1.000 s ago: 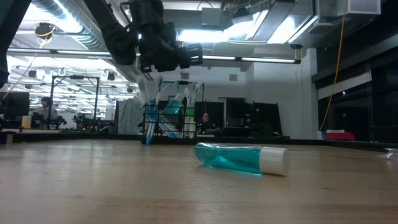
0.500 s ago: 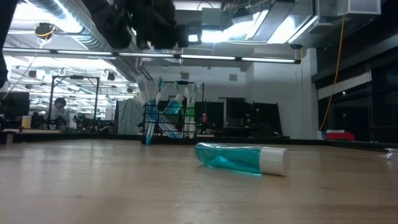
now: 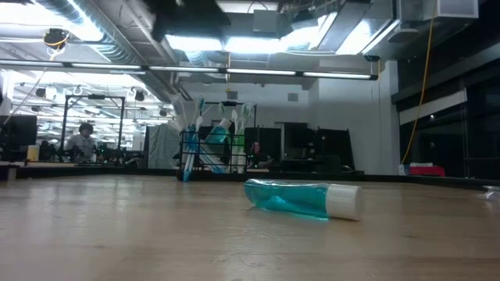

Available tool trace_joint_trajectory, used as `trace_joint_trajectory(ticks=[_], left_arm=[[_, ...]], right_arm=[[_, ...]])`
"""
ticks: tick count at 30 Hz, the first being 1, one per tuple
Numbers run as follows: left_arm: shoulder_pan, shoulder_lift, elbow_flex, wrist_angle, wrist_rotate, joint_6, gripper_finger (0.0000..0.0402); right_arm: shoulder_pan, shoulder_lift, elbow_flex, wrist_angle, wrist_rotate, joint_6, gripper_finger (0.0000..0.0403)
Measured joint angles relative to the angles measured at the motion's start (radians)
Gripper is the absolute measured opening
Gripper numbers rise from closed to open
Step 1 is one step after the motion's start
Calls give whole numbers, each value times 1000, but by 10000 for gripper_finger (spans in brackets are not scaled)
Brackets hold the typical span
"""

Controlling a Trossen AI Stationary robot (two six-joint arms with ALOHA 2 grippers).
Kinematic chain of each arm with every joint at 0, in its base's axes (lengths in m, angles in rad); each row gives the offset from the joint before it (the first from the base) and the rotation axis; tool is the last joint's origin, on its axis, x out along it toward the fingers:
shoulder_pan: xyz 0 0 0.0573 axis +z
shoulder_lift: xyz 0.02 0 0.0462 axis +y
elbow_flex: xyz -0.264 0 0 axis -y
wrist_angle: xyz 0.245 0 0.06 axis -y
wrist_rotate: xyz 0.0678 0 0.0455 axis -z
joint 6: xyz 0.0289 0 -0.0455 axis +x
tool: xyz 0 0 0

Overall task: Pick & Place toothbrushing station
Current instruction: Put the mouthwash bottle into the wire organizer

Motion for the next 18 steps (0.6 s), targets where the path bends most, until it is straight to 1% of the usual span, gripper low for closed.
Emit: trace_joint_trajectory(ticks=[1,4,6,8,9,11,13,16,18], left_arm=[[-44,-3,0,-9,23,-37,137],[-160,20,0,-27,143,-113,128],[-216,58,0,-48,221,-139,122],[-243,105,0,-104,274,-143,118],[-246,132,0,-135,283,-150,117],[-230,192,0,-124,289,-169,117],[-197,255,9,-64,355,-138,118],[-141,375,106,-31,494,13,118],[-109,456,209,-98,580,138,118]], right_arm=[[0,0,0,-3,-9,-1,89],[0,0,0,-35,-29,19,89],[0,0,0,-59,-40,43,89],[0,0,0,-88,-41,77,89],[0,0,0,-102,-40,92,89],[0,0,0,-110,-40,115,89],[0,0,0,-109,-40,132,89],[0,0,0,-109,-40,143,89],[0,0,0,-110,-41,150,89]])
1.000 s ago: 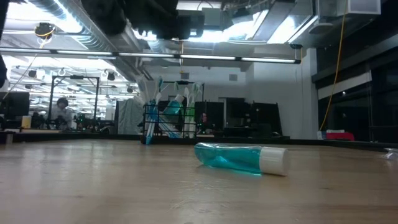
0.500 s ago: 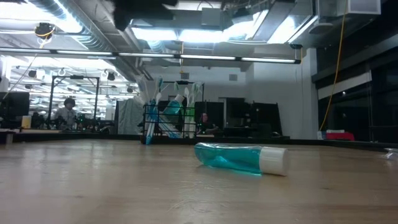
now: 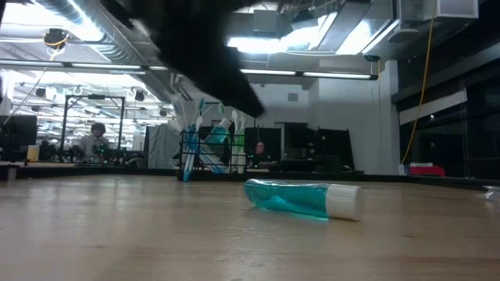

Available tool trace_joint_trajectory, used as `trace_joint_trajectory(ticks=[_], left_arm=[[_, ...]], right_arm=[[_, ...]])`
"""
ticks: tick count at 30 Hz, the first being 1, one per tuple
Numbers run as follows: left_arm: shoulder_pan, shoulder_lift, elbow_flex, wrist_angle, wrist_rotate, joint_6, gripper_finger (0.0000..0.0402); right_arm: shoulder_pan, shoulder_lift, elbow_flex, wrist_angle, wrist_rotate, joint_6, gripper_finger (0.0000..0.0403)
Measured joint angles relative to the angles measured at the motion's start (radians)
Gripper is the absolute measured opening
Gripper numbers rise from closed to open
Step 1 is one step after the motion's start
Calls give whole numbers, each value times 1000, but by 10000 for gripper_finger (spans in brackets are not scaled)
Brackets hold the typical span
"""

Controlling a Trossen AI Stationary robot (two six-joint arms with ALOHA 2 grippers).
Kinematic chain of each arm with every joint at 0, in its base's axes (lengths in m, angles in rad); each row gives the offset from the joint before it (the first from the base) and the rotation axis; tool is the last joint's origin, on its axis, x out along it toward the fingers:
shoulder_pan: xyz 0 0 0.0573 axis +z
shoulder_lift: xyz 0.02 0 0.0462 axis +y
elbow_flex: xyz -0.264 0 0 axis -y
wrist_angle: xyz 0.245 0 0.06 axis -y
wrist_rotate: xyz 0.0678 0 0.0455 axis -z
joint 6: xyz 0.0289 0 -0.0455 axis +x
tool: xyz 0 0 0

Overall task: Pick & Place toothbrushing station
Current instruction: Put the mouthwash bottle into the wire organizer

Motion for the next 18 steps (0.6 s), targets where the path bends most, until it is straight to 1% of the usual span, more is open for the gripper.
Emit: trace_joint_trajectory(ticks=[4,8,11,14,18], left_arm=[[44,138,206,-173,66,177,123],[67,228,326,-234,175,295,136],[72,258,357,-309,225,361,150],[84,269,355,-381,265,413,164],[107,281,356,-379,264,467,180]], right_arm=[[2,0,0,0,-4,2,89],[2,0,0,1,-4,1,89],[4,0,0,1,-8,0,89],[16,0,0,1,-12,-4,89],[34,0,0,3,-5,-18,89]])
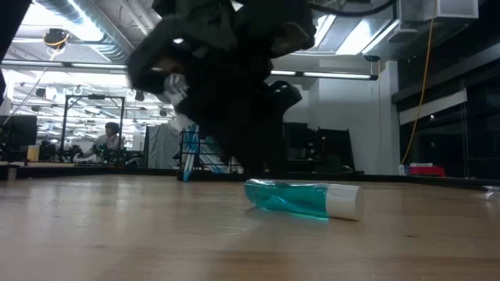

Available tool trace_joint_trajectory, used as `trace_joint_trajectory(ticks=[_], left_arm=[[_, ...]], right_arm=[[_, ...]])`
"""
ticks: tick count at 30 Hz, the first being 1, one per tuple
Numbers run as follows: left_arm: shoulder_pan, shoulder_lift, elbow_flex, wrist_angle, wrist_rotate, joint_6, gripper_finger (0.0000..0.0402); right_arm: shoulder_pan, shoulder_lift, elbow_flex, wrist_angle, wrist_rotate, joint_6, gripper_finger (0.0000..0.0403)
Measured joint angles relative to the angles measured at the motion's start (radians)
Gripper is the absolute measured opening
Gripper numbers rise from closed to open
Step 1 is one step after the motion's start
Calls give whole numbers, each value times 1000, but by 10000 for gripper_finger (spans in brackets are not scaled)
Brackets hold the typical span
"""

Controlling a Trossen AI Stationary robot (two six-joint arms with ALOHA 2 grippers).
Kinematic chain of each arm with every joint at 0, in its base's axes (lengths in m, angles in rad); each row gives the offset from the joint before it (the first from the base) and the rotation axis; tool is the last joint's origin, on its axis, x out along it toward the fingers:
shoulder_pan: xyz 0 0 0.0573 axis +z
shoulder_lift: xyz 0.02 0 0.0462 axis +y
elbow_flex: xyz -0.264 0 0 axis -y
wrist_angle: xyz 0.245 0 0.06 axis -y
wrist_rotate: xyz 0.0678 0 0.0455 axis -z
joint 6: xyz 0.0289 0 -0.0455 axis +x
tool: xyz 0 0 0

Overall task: Pick & Place toothbrushing station
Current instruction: Put the mouthwash bottle into the wire organizer

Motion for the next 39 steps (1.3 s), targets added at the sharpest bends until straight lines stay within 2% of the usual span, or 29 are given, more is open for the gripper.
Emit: trace_joint_trajectory(ticks=[16,25,28,31,37,39], left_arm=[[4,38,2,75,55,1,187],[21,84,2,97,51,-64,185],[24,85,1,113,49,-106,169],[23,82,0,122,25,-142,140],[25,76,0,124,-19,-249,139],[24,65,0,102,-82,-300,139]], right_arm=[[22,0,0,5,60,-6,89],[22,0,0,10,63,-2,89],[22,0,0,15,63,-1,89],[22,0,0,14,63,0,89],[22,0,0,18,63,0,89],[22,0,0,21,62,0,89]])
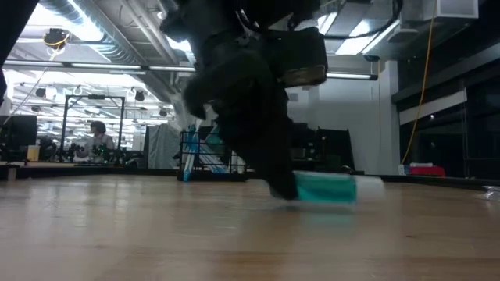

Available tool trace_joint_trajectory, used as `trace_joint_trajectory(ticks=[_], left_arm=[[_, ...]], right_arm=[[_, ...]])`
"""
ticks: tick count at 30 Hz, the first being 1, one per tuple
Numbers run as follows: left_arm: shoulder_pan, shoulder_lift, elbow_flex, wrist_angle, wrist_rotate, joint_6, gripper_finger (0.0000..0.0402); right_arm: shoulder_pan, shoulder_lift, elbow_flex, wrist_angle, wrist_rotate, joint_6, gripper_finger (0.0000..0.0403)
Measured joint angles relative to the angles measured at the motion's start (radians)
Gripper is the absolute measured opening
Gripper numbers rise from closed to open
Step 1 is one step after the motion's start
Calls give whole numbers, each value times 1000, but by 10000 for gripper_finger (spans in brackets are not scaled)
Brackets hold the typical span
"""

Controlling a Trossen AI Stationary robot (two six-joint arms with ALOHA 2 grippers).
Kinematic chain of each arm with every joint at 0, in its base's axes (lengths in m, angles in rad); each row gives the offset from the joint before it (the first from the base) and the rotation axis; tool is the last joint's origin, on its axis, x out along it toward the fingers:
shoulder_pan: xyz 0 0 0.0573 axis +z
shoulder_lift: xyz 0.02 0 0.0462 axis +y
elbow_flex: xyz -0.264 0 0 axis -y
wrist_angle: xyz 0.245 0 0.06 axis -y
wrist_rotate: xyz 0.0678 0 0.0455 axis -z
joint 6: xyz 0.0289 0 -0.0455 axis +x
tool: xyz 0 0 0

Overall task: Pick & Place toothbrushing station
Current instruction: Put the mouthwash bottle into the wire organizer

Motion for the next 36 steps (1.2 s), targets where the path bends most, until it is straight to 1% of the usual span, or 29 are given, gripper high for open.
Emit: trace_joint_trajectory(ticks=[2,6,10,12,15,20,22,23,27,32,34,36], left_arm=[[1,-25,0,-32,-104,-41,139],[8,-101,-1,-93,-352,-113,139],[31,-190,-1,-266,-614,-228,139],[58,-236,-10,-370,-697,-284,139],[107,-313,-50,-462,-776,-336,139],[221,-453,-117,-557,-797,-365,139],[268,-498,-127,-572,-809,-342,139],[293,-523,-130,-571,-800,-321,139],[397,-579,-128,-558,-705,-187,139],[494,-593,-127,-556,-498,-43,139],[510,-591,-127,-570,-466,-25,139],[519,-586,-127,-578,-467,-25,139]], right_arm=[[0,0,0,0,0,0,89],[0,0,0,2,0,-5,89],[0,0,0,17,-3,-25,89],[0,0,0,23,-7,-31,89],[0,0,0,24,-8,-41,89],[0,0,0,40,-12,-60,89],[0,0,0,44,-12,-75,89],[0,0,0,47,-12,-80,89],[0,0,0,50,-12,-103,89],[0,0,0,53,-11,-112,89],[0,0,0,53,-11,-112,89],[0,0,0,54,-11,-112,89]])
